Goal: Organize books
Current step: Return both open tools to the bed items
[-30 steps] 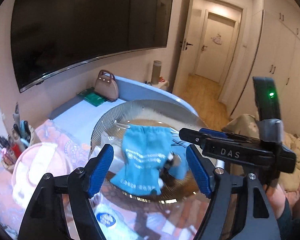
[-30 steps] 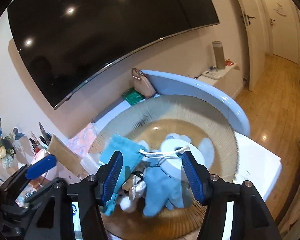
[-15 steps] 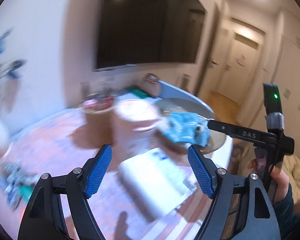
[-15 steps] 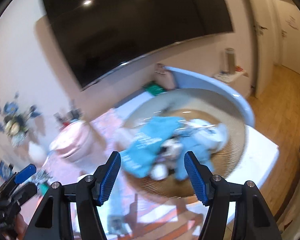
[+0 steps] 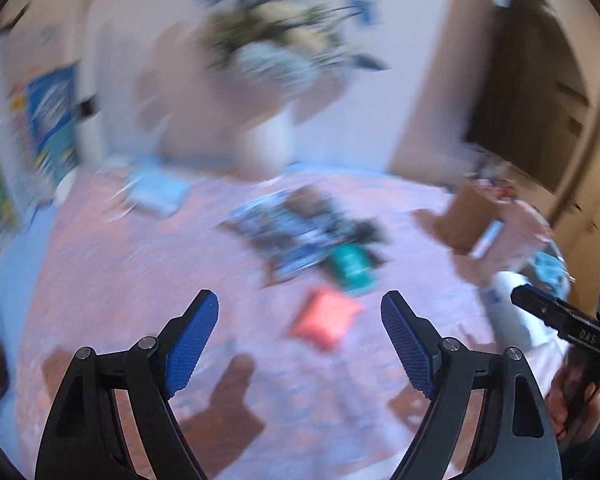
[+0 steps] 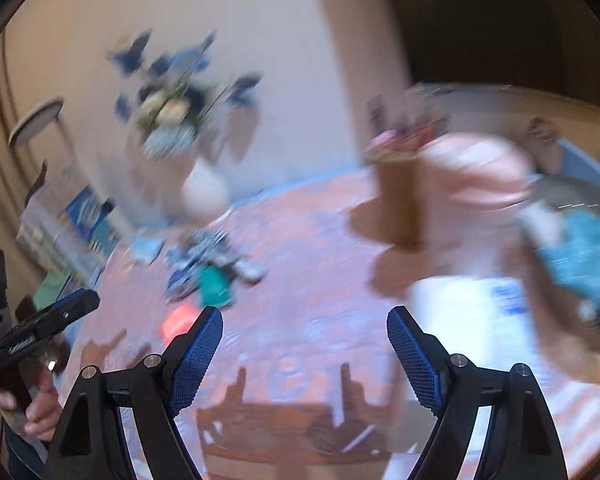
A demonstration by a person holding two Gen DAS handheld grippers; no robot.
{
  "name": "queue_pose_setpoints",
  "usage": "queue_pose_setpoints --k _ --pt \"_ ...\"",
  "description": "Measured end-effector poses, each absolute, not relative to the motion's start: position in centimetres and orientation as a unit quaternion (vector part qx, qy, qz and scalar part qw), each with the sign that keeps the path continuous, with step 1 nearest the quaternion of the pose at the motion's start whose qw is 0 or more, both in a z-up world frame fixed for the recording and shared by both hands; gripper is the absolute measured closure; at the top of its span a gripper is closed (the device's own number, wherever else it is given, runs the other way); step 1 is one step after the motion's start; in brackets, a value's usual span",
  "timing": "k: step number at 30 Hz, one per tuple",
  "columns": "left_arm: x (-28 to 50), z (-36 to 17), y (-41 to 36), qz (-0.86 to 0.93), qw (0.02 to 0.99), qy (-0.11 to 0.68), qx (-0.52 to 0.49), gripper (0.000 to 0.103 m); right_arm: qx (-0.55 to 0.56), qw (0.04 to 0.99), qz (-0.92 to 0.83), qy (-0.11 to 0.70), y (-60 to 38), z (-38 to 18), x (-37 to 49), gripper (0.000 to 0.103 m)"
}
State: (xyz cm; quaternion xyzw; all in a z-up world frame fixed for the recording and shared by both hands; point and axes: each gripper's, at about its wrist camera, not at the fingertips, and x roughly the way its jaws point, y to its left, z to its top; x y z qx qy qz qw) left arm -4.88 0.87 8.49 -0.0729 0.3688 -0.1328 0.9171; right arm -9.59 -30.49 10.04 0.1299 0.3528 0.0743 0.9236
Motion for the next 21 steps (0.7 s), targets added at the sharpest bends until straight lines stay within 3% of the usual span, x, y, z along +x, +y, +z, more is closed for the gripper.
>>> queue_pose_setpoints --k 10,21 --pt "-3.4 2.0 6.8 -0.047 0.91 0.398 -0.108 0.021 0.092 0.901 0.122 0.405 -23.2 3.6 -5.7 0.02" --pt "-3.1 0.6 8.8 -0.039 0.896 0.409 -0.17 0.021 0.106 0.892 0.108 0.427 -23.8 2.1 -4.8 0.02"
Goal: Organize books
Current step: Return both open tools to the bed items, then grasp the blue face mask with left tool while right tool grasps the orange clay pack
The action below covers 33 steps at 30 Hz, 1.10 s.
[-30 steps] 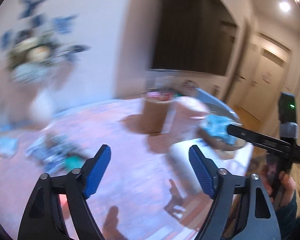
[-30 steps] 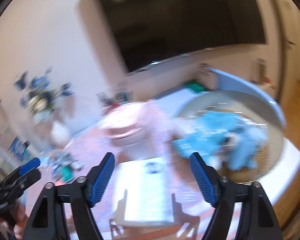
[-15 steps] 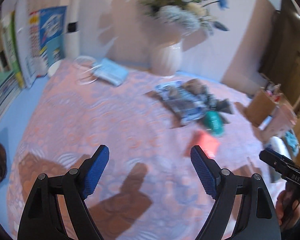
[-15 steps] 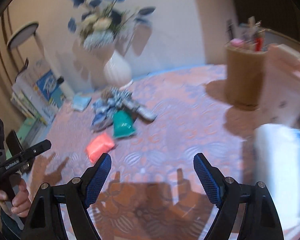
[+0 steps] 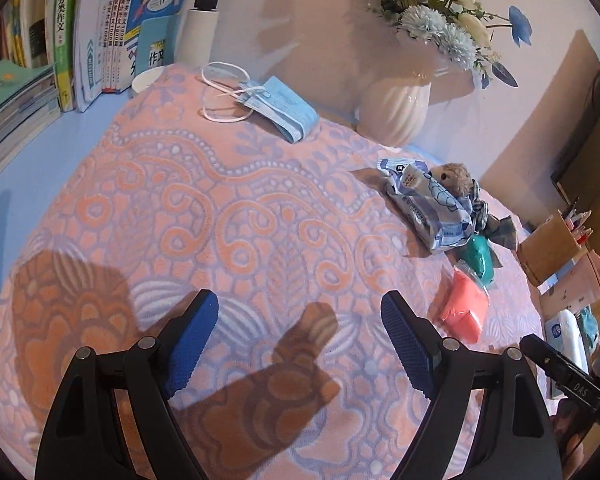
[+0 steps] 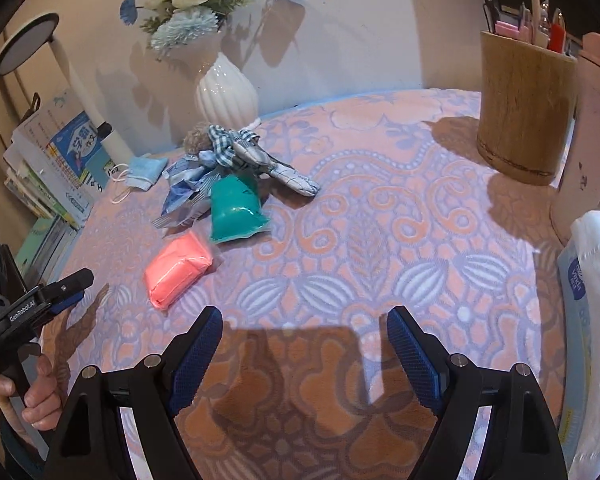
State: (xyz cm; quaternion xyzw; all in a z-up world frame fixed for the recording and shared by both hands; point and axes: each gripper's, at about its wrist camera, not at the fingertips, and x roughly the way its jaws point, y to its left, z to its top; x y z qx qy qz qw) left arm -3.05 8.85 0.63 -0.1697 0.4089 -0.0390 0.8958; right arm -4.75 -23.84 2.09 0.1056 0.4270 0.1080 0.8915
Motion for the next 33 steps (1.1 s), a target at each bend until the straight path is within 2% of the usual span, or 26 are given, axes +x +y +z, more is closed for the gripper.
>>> queue_pose_setpoints --k 6,14,17,25,33 --pt "-3.6 3.0 8.5 -0.049 0.899 0.407 -0.153 0.021 0.125 0.878 0.129 0.444 -23.1 3.3 -5.3 0.02" --pt "1.2 9.8 13.7 -0.033 0.903 0.357 -0.237 0.021 0.149 0.841 0.174 0.491 -18.0 4.8 -2.3 0.02" --pt "4.6 8.9 14.8 -0.006 0.901 0.338 -0.27 0.021 0.138 0.843 0.165 0.492 -16.6 3.8 -1.4 0.02" --pt "14.7 0.9 14.5 0.013 0.844 0.421 -0.331 0.023 0.084 0.861 0.141 0.482 -13.5 2.2 0.7 0.02" --pt "18.6 0.5 11.7 0.056 0.868 0.415 -0.268 0.022 0.073 0.88 0.075 0.463 -11.3 1.7 0.8 0.015"
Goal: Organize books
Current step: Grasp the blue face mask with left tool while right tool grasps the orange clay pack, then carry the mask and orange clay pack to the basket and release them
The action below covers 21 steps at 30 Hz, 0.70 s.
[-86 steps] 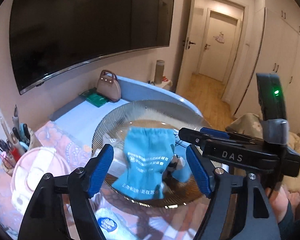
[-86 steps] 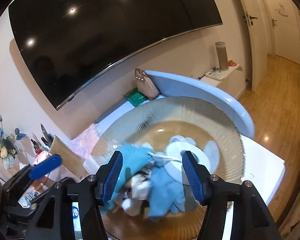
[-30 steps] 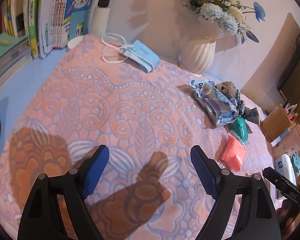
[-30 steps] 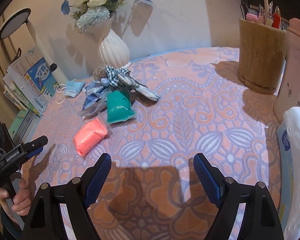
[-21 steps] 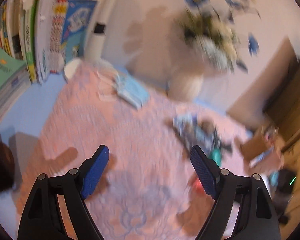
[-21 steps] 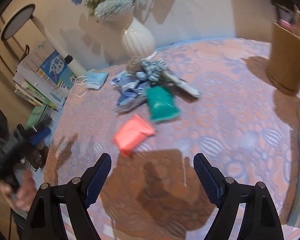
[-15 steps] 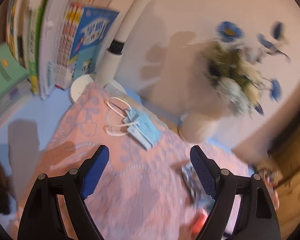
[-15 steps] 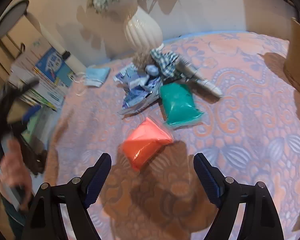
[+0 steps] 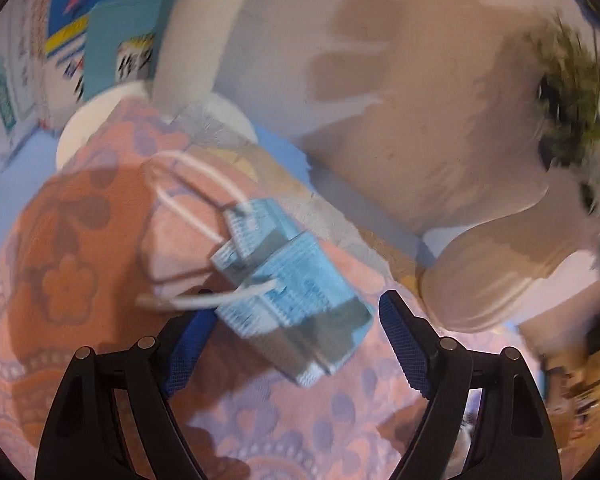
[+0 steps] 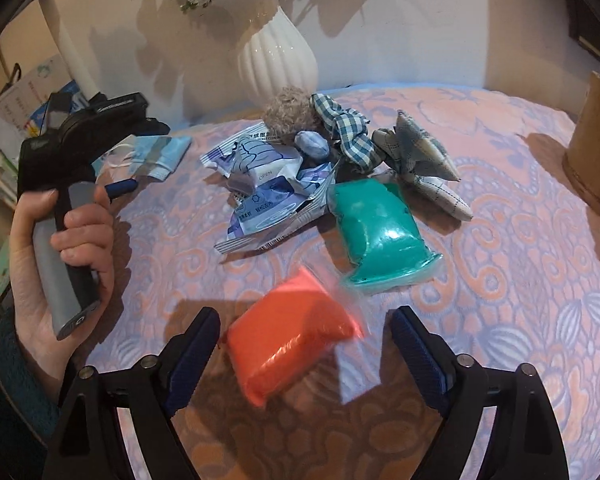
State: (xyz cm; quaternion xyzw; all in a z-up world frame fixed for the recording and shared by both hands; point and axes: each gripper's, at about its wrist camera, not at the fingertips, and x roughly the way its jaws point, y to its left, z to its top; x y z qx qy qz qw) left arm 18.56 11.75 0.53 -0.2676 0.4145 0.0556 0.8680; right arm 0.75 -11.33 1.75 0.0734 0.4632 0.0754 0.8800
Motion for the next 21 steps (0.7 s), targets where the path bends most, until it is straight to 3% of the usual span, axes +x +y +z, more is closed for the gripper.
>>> queue_pose_setpoints --k 1,2,3,4,5,8,16,21 --pt "18.9 0.5 11.1 0.062 0.872 0.418 -0.247 0.024 0.05 0.884 0.064 0.46 -10.6 1.6 0.8 0.015" --pt "19.1 0.5 10.6 0.071 0.876 0.42 -0.227 0.035 0.039 0.885 0.061 0.459 -10.3 1.5 0.8 0.018" --pt "19.1 0.4 10.4 0.077 0.88 0.418 -0.212 0.052 0.028 0.887 0.059 0.456 -9.9 1.5 0.8 0.022" --pt "19.1 0.4 10.1 0.078 0.883 0.418 -0.196 0.063 0.028 0.89 0.06 0.452 -10.1 1.7 0.7 0.039" --pt "19.1 0.2 9.9 0.067 0.883 0.423 -0.193 0.081 0.027 0.892 0.057 0.448 -10.2 1.7 0.6 0.047" --pt "18.6 0.3 10.5 0.044 0.881 0.426 -0.198 0.09 0.034 0.893 0.057 0.444 -10.7 1.8 0.6 0.058" --pt "13.0 3.1 9.2 -0.064 0.884 0.418 -0.201 0.09 0.076 0.891 0.118 0.432 -13.6 2.7 -1.7 0.06" --pt "8.1 4.1 6.5 -0.24 0.849 0.418 -0.217 0.09 0.071 0.894 0.115 0.427 -15.5 3.2 -3.6 0.06"
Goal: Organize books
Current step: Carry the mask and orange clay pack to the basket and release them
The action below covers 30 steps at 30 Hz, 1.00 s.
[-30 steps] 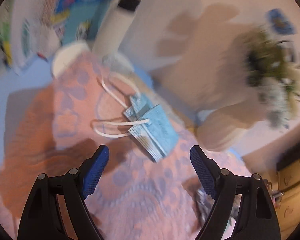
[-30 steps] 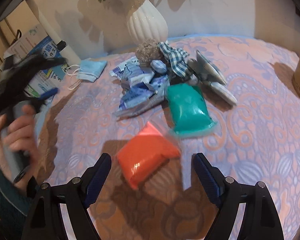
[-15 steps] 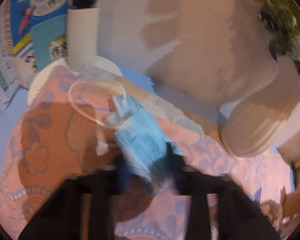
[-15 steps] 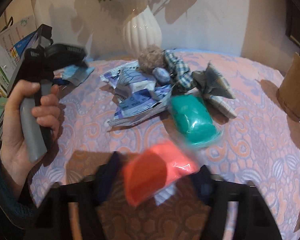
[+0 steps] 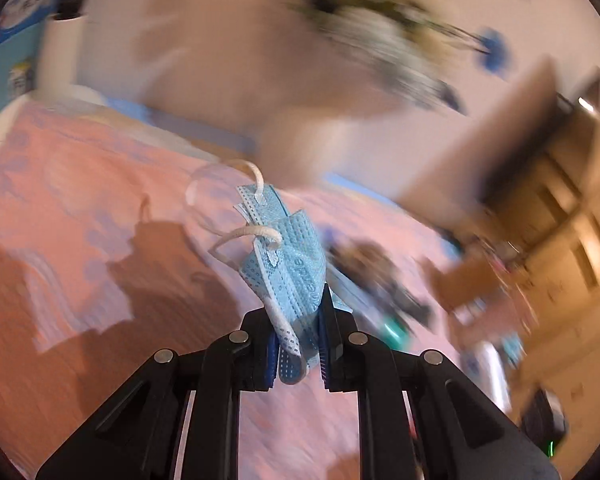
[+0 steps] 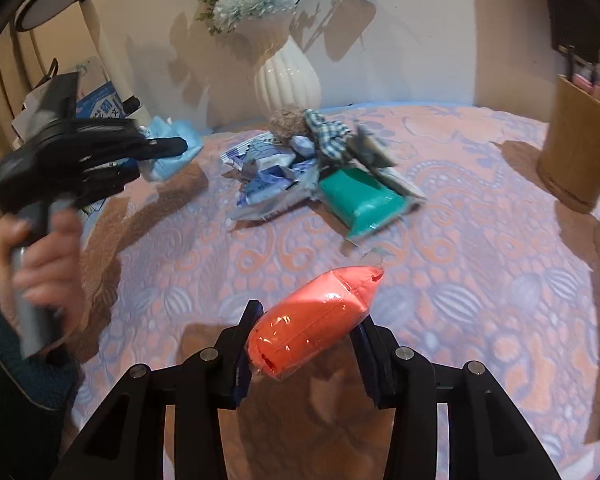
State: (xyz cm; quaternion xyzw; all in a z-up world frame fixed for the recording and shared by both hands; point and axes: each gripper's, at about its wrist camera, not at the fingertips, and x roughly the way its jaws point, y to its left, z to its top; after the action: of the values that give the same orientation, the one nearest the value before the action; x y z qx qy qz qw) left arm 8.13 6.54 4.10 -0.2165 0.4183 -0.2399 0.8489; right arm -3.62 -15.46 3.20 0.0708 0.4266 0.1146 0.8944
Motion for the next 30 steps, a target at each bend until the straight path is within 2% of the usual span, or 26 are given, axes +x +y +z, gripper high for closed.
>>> queue_pose_setpoints --k 10,17,30 --pt "0.2 8.7 -0.2 -0.316 0.867 0.375 -0.09 0.09 0.104 0.921 0.074 0.369 -22.6 6.7 -8.4 0.06" --pt "-1.1 12.0 -11.1 -0.382 0.857 0.346 -0.028 0.09 0.14 0.941 0.009 0.309 -30.5 10.3 -11.8 0.06" --pt "-2.6 15.4 -31.4 -0.512 0.8 0.312 0.018 0.09 0.176 0.947 -0.138 0.231 -46.8 14.3 -17.1 0.06"
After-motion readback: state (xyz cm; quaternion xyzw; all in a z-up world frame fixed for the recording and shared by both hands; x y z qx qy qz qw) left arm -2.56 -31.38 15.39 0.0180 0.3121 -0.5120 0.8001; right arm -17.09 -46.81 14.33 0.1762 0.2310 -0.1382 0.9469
